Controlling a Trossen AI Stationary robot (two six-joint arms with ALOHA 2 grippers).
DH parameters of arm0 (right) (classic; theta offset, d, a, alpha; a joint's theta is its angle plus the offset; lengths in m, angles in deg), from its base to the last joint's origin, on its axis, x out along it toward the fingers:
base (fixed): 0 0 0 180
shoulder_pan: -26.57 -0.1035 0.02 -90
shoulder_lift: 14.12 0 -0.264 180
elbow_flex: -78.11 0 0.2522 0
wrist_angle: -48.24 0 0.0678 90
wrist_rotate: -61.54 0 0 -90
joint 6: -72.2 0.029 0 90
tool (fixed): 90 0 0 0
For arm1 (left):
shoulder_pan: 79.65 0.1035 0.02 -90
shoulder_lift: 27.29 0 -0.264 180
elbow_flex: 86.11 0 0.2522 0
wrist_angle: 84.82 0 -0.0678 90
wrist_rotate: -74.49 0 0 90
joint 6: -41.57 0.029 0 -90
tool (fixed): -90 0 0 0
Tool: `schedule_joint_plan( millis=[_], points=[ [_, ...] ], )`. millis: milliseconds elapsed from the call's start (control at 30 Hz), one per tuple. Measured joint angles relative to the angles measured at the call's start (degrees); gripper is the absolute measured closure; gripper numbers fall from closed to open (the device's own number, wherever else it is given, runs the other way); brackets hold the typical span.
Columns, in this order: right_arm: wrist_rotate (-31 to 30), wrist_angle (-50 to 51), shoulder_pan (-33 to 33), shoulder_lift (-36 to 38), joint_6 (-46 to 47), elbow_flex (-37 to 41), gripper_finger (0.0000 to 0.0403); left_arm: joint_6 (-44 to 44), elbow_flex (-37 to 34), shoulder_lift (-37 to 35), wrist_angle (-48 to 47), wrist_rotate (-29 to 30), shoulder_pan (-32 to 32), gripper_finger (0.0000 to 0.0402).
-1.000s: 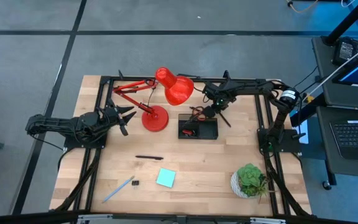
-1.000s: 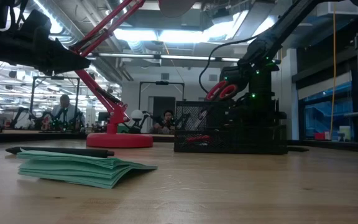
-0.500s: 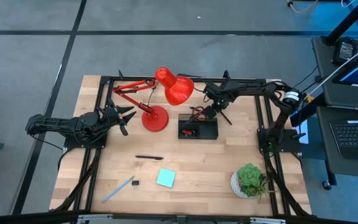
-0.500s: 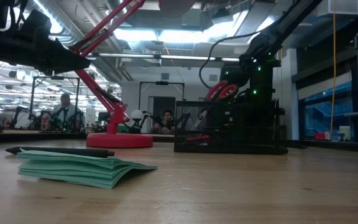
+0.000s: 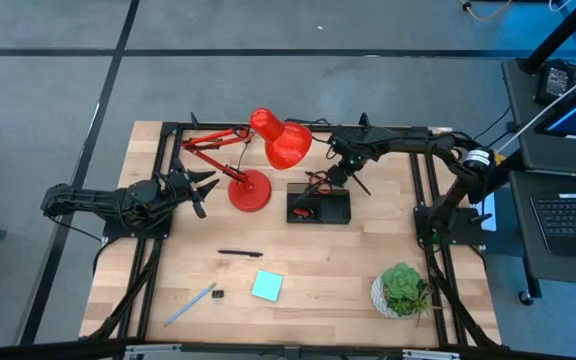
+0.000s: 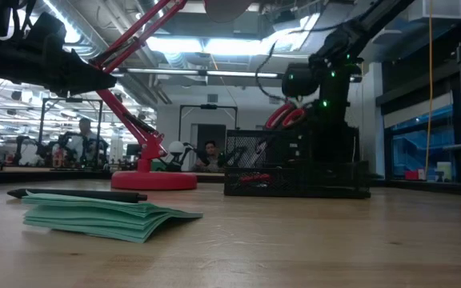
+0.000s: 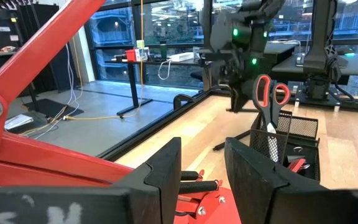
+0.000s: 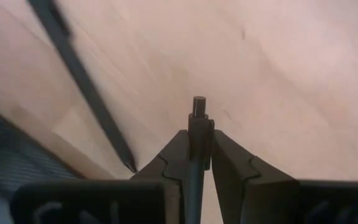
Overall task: Pick and place office supplies into organizer
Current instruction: Put the top right black pen into the black desk organizer
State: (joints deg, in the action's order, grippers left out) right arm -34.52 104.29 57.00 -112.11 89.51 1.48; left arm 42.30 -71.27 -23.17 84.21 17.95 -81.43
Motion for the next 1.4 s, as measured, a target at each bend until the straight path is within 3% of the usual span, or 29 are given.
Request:
schedule_joint_plan(
  millis=[367,667,1033,1200,1400],
  points=[
    [0.1,-1.0,-2.9,13.7,-2.4,-6.4,0.0349,0.0,0.0,0.0,0.0,0.0,0.0,0.0284],
    [0.1,-7.7,-8.9,25.3,-2.6,-6.7,0.0349,0.0,0.0,0.0,0.0,0.0,0.0,0.0284],
    [0.1,-19.9,-21.8,26.7,-7.0,-4.9,0.0349,0.0,0.0,0.0,0.0,0.0,0.0,0.0284],
    [-2.0,-25.8,-24.8,26.6,-6.8,0.2,0.0349,0.0,0.0,0.0,0.0,0.0,0.0,0.0284],
    [-2.5,-43.3,-25.7,26.5,-7.8,9.6,0.0349,0.0,0.0,0.0,0.0,0.0,0.0,0.0284]
  ],
)
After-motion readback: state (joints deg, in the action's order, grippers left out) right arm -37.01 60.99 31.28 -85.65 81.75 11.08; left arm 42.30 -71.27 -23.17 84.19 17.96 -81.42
